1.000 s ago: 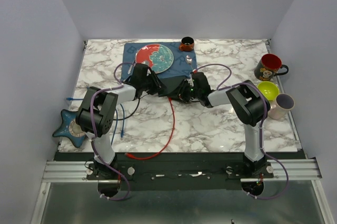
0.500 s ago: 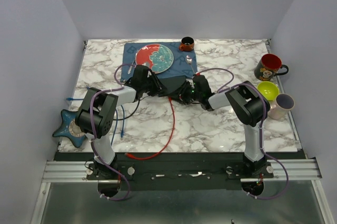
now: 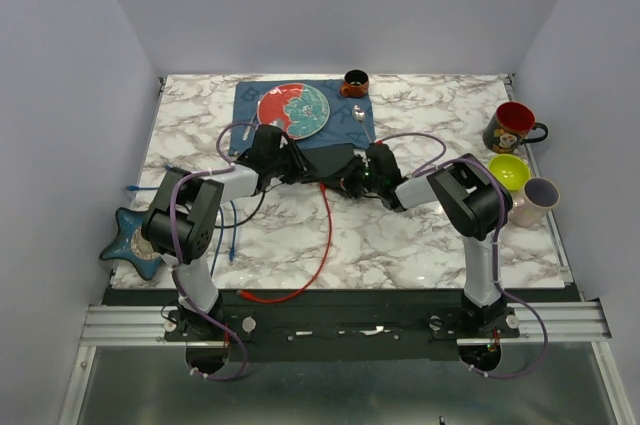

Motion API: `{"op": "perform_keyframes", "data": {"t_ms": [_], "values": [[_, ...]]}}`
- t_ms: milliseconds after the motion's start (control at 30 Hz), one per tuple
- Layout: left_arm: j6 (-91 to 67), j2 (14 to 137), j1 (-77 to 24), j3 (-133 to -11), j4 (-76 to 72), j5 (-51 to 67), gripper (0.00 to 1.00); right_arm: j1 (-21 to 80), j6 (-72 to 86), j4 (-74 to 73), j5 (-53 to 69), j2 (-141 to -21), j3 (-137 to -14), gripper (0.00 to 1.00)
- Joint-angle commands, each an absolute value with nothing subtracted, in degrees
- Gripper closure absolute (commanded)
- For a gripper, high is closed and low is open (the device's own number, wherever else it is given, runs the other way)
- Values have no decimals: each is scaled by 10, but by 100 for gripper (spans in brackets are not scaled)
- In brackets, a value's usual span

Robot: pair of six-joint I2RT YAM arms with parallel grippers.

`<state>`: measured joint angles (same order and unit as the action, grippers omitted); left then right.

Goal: Pull the plug from the switch port

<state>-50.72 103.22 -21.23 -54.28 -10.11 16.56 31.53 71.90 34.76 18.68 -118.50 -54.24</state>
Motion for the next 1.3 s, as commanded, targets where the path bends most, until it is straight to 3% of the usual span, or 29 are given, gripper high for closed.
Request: {"op": "perform_keyframes", "data": {"t_ms": [0,233,600,1267], "values": [[-500,1030,-220,-518,-47,164,59,311,738,348,146,-1195,-536,82],[-515,998,-221,-498,-59,172,59,310,708,341,160,-1191,-535,99],[-537,980,-232,-455,-80,175,59,311,626,288,205,-1161,-527,99],[-571,905,-260,-414,-122,148,58,312,584,315,230,-1102,-384,99]]}}
